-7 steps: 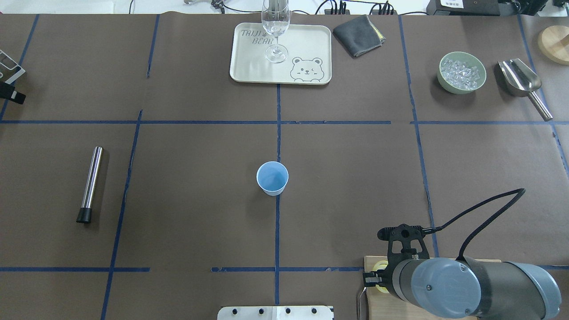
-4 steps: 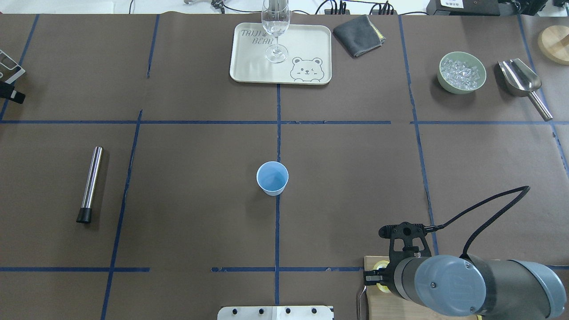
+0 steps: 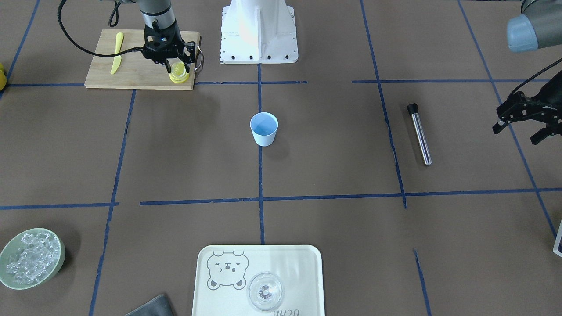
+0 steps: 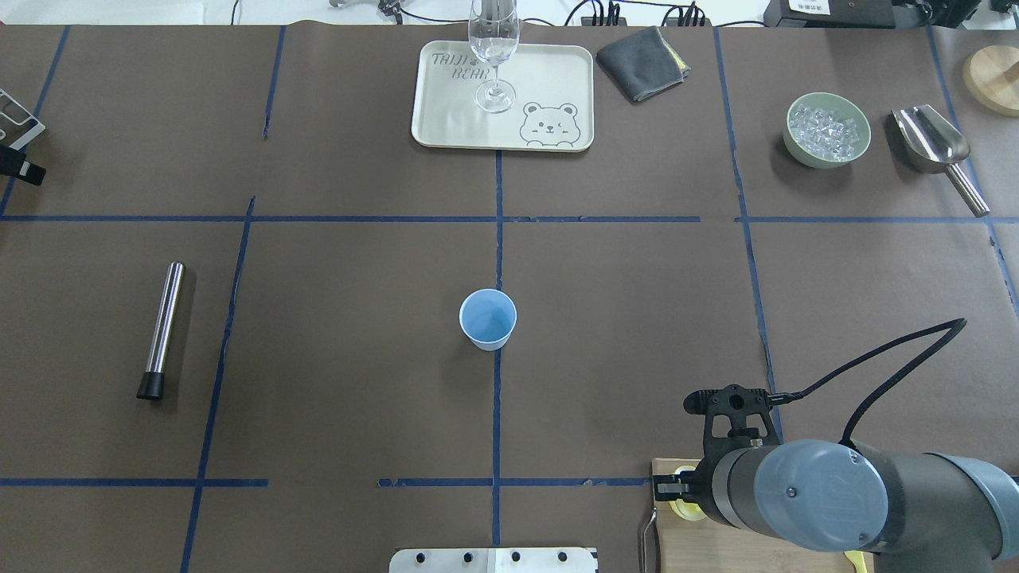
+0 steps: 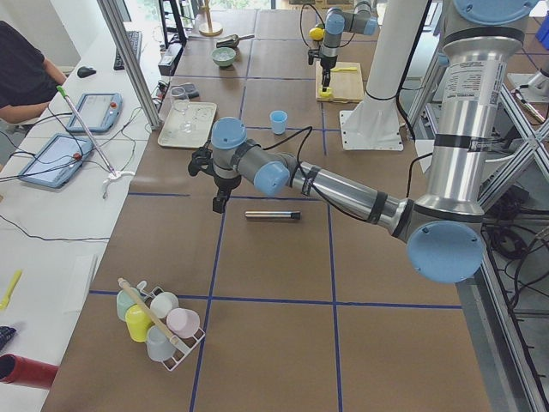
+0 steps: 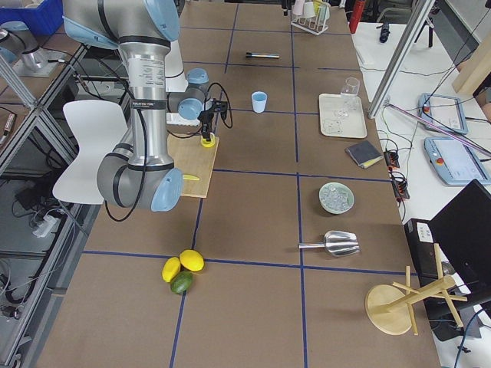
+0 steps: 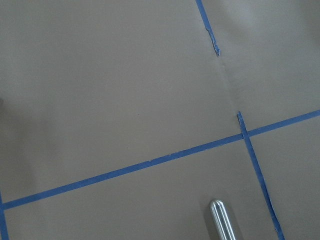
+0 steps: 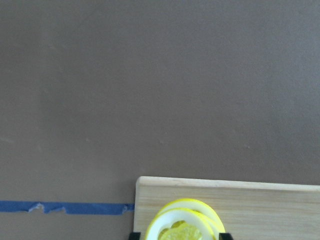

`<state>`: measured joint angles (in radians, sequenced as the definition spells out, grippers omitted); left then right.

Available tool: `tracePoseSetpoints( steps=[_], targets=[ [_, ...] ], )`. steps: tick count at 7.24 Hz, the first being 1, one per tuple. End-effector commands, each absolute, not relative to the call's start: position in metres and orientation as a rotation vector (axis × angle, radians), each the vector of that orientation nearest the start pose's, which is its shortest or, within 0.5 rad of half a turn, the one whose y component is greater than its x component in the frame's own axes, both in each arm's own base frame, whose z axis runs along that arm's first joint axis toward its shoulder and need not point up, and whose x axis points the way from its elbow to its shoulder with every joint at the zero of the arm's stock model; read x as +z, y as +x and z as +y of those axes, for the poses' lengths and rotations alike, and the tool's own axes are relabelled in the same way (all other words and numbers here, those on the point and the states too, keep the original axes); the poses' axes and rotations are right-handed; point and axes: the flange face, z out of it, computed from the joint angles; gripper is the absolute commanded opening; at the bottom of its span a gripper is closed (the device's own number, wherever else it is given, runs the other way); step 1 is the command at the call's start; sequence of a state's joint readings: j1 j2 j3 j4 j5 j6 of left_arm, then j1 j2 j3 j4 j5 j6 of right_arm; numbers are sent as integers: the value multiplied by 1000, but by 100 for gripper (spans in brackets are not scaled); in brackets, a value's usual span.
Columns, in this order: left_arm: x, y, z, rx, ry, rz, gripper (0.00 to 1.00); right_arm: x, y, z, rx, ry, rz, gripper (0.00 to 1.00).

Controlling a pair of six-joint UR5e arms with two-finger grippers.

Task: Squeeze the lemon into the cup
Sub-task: 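Close the right gripper on the lemon slice and lift it, then carry the lemon slice with the right gripper over the blue cup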

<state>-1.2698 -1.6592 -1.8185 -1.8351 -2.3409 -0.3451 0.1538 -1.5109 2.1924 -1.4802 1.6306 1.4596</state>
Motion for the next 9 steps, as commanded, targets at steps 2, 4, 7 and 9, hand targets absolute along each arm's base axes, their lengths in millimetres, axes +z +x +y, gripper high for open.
tracePoseSetpoints(
  steps=[2,4,7,9],
  targets=[
    [457,96,-527,191,307,889,100,324,-430,-218,49,37,-814,59],
    [457,97,-527,193,307,889,100,301,-415,-250,89,10,-868,59],
    [457,96,-527,190,307,889,100,244,-441,-309,165,48,-910,59],
    [458,97,-527,191,306,889,100,197,-470,-338,189,69,-925,59]
  ],
)
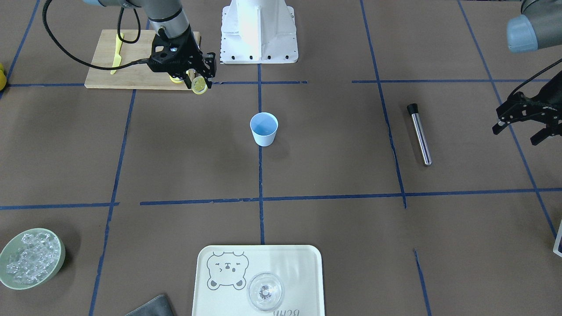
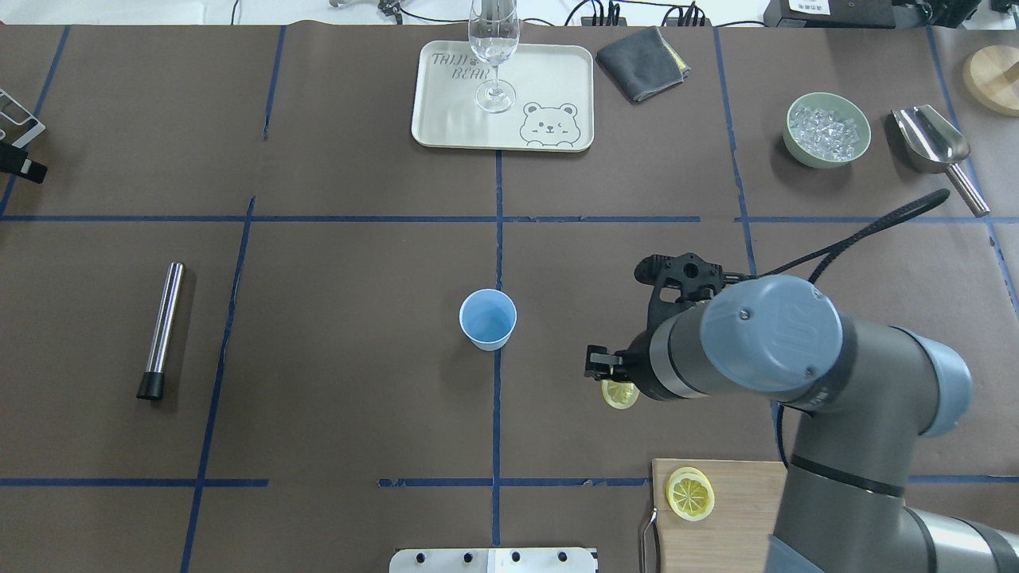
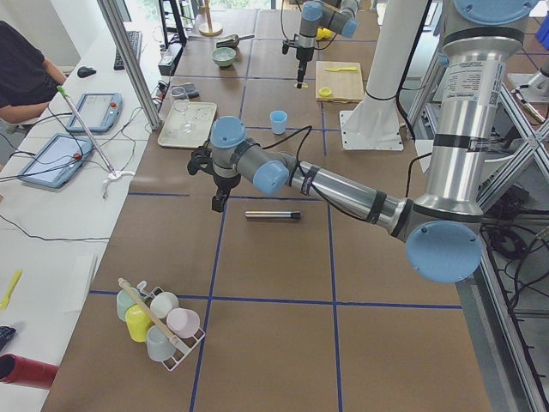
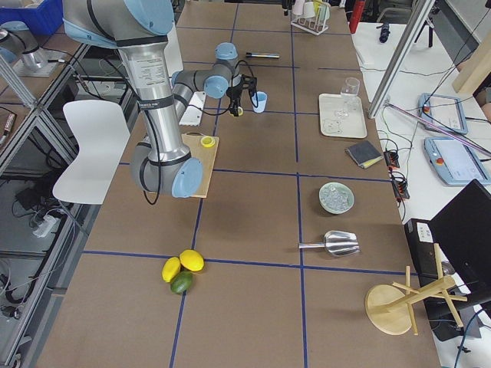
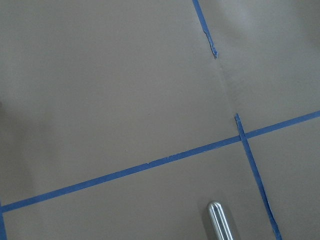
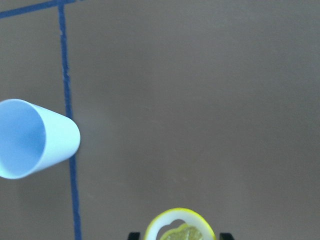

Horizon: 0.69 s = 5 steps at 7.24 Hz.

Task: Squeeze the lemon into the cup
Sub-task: 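Carry the lemon slice with the right gripper over the blue cup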

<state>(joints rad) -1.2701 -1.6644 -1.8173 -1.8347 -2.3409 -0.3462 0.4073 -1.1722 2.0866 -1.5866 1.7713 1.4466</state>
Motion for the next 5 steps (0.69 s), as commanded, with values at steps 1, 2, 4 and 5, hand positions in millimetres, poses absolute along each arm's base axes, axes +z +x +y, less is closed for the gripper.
tracePoseSetpoints(
  steps=[1,2,4,5],
  targets=[
    [457,97,-527,191,305,890,100,186,-490,-349,194,77,-927,59],
    [457,97,-527,190,305,890,100,175,-503,-356,197,79,-929,59],
    [457,97,-527,192,307,890,100,156,-535,-373,203,82,-918,59],
    [458,97,-527,189,303,890,100,149,-538,-380,209,88,-919,59]
  ],
)
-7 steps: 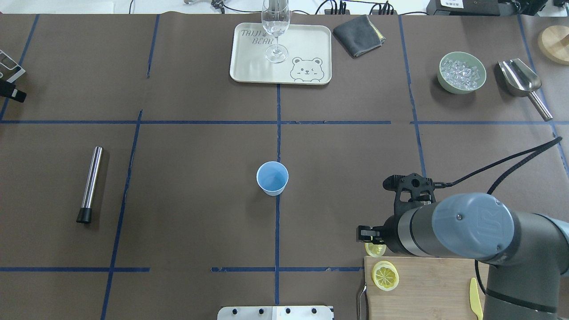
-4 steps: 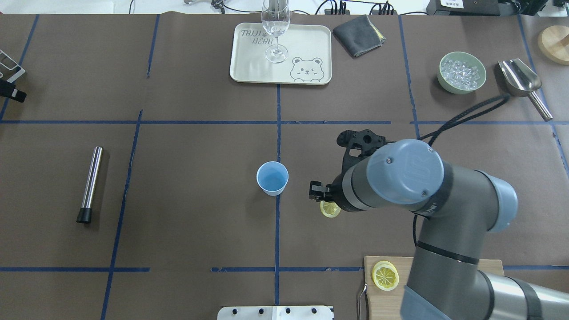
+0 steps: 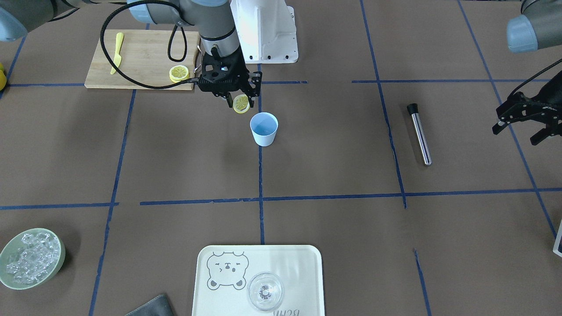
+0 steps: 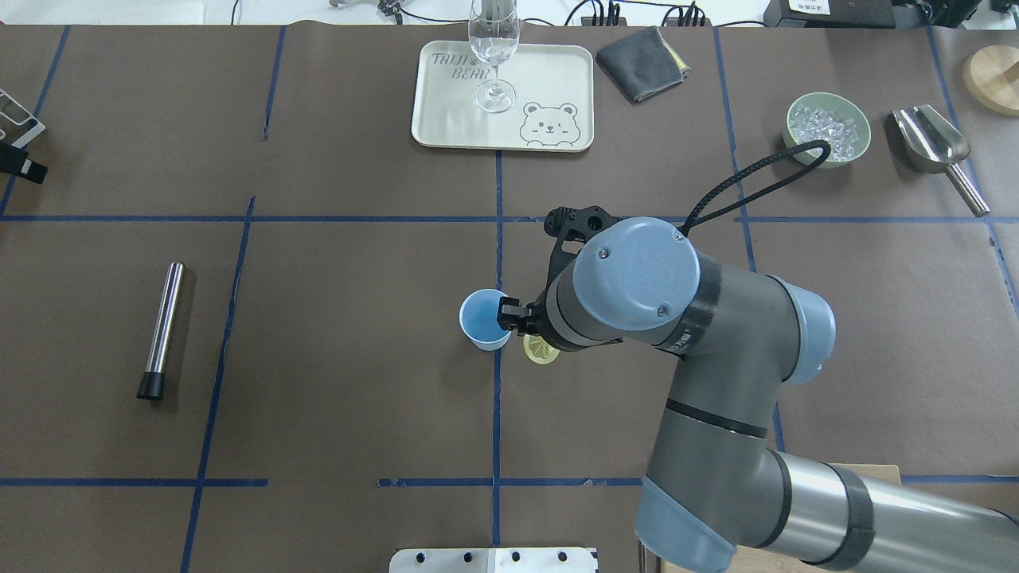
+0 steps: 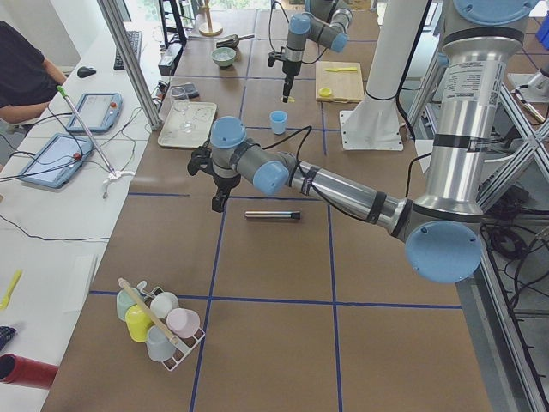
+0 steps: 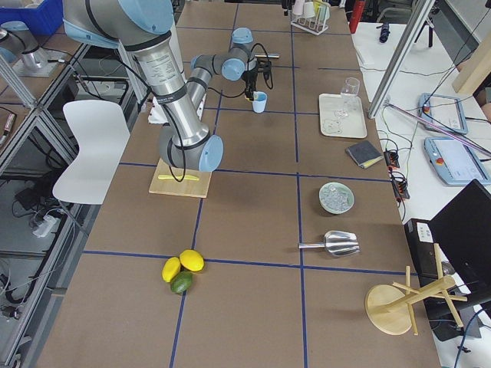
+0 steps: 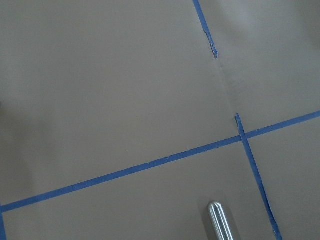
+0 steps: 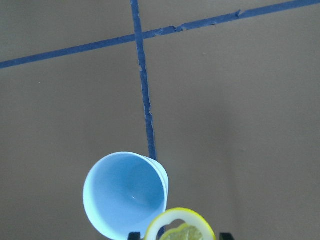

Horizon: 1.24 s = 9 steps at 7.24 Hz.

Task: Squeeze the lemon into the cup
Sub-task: 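Carry the lemon slice with the right gripper over the blue cup, then release the lemon slice into the blue cup and raise the right gripper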

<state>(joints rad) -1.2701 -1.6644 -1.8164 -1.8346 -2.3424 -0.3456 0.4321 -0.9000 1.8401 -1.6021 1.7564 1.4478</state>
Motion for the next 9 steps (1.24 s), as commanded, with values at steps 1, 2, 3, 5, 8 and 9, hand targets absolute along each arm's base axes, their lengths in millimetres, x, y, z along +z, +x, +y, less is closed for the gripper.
tracePoseSetpoints(
  steps=[1,2,3,5,8,9],
  targets=[
    [458,97,-528,189,304,888,100,152,-540,-384,203,106,-906,59],
    [459,97,-527,190,302,889,100,153,-545,-390,208,122,-893,59],
    [460,97,-527,190,301,889,100,151,-554,-394,208,130,-905,59],
    [460,97,-527,189,302,887,100,146,-572,-403,210,138,-937,60],
    [460,97,-527,189,302,887,100,146,-574,-403,207,136,-933,62],
    [459,96,-527,190,303,888,100,147,-575,-403,207,133,-927,63]
  ],
)
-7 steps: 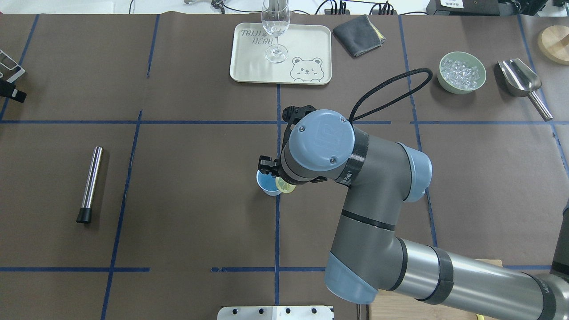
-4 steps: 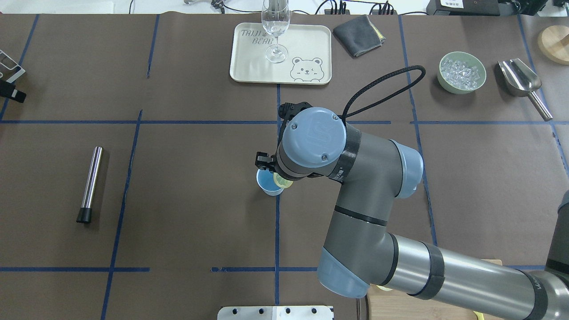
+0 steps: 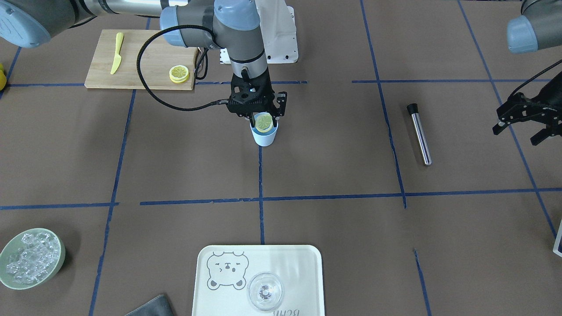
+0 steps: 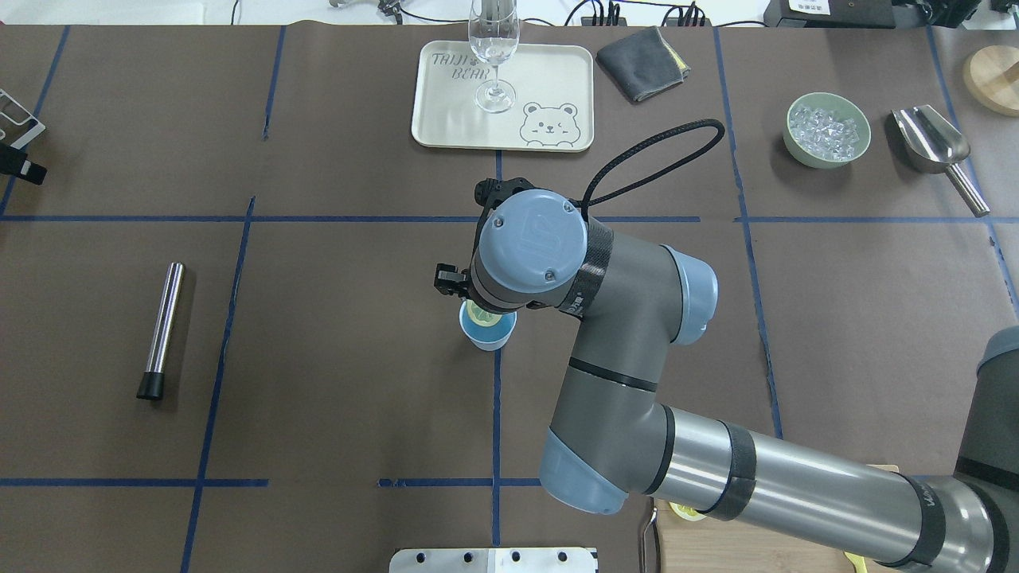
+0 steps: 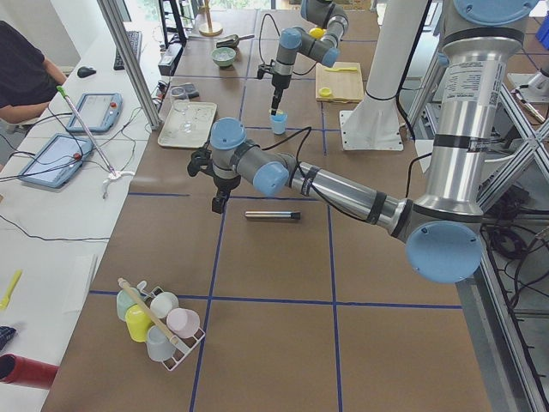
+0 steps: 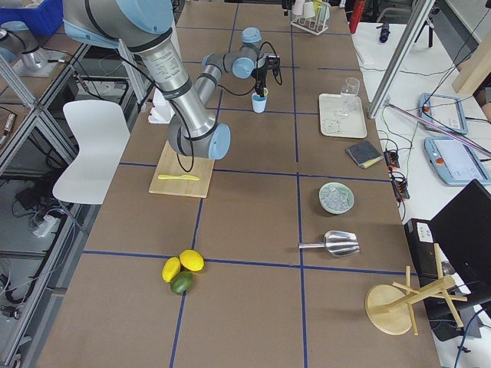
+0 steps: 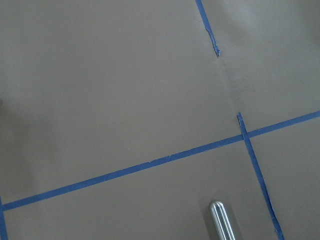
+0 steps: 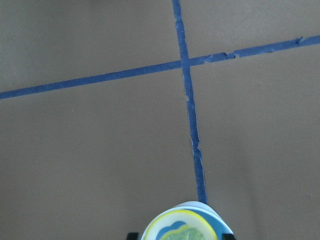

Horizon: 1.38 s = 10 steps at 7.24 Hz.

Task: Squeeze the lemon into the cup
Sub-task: 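Release the lemon slice into the blue cup and raise the right gripper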

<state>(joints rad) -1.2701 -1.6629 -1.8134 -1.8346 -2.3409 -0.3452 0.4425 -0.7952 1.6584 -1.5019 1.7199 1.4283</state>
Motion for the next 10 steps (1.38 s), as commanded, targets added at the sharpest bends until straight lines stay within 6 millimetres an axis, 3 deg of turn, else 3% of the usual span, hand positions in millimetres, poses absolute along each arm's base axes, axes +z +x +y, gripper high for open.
tracePoseSetpoints(
  steps=[1,3,5,7,8,10],
  targets=[
    [459,96,-527,190,303,888,100,149,-576,-403,207,131,-925,64],
    [459,97,-528,190,303,888,100,150,-576,-403,205,124,-923,77],
    [460,97,-528,189,302,887,100,148,-575,-402,205,123,-927,98],
    [455,100,-535,180,300,893,100,144,-569,-397,194,103,-921,100],
    [445,111,-541,125,272,910,100,140,-549,-401,200,92,-897,100],
    [436,188,-537,119,168,910,100,161,-483,-418,123,107,-826,100]
  ],
)
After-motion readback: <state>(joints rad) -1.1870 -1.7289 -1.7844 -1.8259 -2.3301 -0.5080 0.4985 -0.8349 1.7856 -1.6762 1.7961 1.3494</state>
